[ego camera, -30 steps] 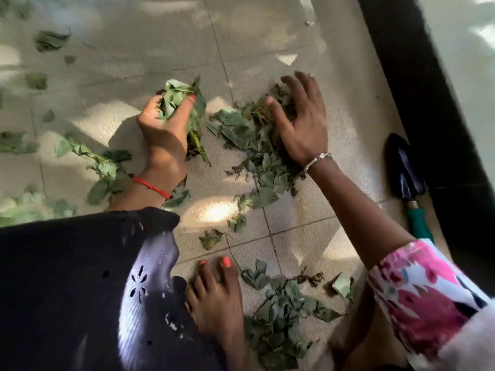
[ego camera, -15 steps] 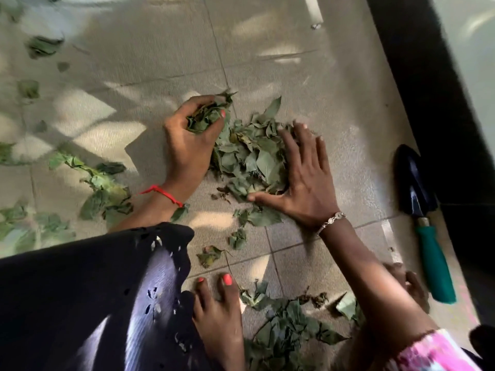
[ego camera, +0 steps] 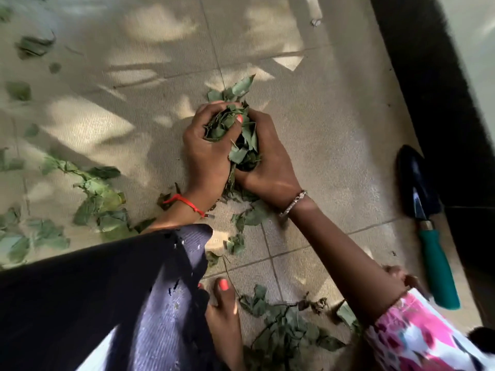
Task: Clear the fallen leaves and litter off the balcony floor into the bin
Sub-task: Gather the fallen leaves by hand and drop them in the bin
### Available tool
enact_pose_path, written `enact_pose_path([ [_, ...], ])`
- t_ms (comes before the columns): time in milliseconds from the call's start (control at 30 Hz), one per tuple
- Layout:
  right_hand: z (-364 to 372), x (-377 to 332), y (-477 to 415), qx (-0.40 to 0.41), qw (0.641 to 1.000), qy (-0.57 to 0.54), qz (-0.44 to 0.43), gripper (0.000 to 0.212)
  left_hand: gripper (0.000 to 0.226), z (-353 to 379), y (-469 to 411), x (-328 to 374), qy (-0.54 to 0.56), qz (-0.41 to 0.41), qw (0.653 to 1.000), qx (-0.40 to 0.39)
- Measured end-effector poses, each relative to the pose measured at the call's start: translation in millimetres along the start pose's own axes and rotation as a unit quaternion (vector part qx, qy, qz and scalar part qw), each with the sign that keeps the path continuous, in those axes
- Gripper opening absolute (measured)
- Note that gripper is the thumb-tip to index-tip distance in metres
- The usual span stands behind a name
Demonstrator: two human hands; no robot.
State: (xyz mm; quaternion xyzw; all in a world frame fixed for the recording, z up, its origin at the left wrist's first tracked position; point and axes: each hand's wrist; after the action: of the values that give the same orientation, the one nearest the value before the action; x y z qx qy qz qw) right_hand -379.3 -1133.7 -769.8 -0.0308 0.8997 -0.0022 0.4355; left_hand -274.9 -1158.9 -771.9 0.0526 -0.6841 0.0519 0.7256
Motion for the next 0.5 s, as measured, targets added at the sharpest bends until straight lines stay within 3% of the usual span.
enact_pose_path([
  [233, 20.2, -17.9, -3.2, 0.137, 0.963, -0.213, 0.096, 0.044, 0.028, 11.8, 8.4, 10.2, 0.124, -0.090, 0.987, 0.043],
  [367, 20.4, -32.4, -3.8, 0.139, 0.929, -0.318, 0.129, 0.043, 0.030, 12.7, 11.7, 21.3, 0.198, -0.130, 0.970, 0.059],
  [500, 21.1, -42.8, -2.5, 0.111, 0.857, -0.480, 0.152, 0.051, 0.033, 3.4, 11.3, 17.2, 0.220, -0.160, 0.961, 0.052],
])
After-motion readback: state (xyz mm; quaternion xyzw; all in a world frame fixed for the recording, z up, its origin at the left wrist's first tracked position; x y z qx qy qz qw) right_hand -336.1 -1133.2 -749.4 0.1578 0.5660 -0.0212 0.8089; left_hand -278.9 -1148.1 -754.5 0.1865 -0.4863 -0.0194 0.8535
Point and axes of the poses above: each hand's wrist, its own y-axis away from the middle knuckle, its own z-axis out of the palm, x = y × z, and after that the axes turned 4 degrees about y, right-handed
